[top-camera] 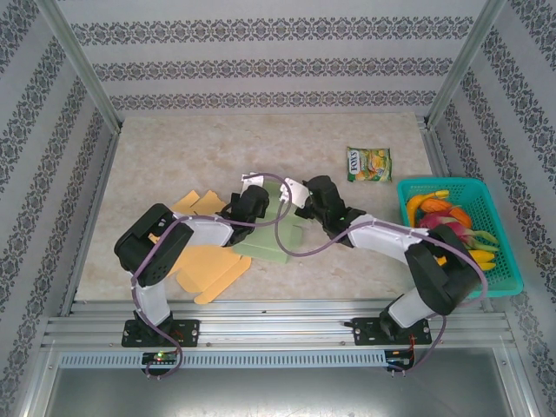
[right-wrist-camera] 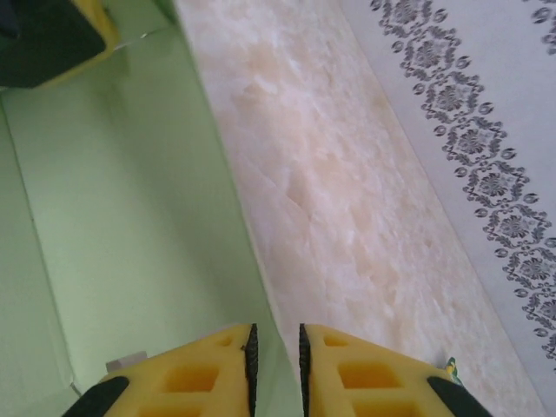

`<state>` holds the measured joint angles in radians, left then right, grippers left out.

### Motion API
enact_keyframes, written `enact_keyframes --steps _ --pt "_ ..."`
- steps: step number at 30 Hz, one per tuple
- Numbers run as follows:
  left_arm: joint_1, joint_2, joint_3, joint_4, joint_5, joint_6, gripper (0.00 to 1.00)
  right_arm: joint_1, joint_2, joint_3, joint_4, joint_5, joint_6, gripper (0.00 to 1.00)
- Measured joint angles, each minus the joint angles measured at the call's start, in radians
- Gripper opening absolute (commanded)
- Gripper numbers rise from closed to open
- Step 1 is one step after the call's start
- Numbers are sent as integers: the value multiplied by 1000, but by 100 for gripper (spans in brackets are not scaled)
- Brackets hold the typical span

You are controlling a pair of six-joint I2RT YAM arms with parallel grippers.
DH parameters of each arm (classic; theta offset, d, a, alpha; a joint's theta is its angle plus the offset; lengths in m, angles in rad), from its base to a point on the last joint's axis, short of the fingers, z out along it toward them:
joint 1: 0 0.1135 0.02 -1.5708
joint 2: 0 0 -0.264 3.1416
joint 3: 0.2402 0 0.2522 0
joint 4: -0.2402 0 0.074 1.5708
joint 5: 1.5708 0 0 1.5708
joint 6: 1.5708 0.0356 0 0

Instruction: Fold the paper box

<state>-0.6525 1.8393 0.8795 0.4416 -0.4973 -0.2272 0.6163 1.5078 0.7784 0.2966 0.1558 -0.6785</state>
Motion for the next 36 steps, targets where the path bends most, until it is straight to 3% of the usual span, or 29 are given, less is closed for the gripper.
enact_keyframes --steps 8,16,24,36 --pt "0 -37 -82 73 -2 -63 0 -5 -237 -42 -97 -11 198 28" --pt "-4 -135 -239 208 -18 -97 0 -5 -366 -8 -269 -19 637 31" --pt "-25 -146 -305 362 -60 -101 0 14 -241 92 -323 -103 1001 37" --pt "-35 -126 -309 445 -110 -104 0 34 12 261 -308 -157 1140 40"
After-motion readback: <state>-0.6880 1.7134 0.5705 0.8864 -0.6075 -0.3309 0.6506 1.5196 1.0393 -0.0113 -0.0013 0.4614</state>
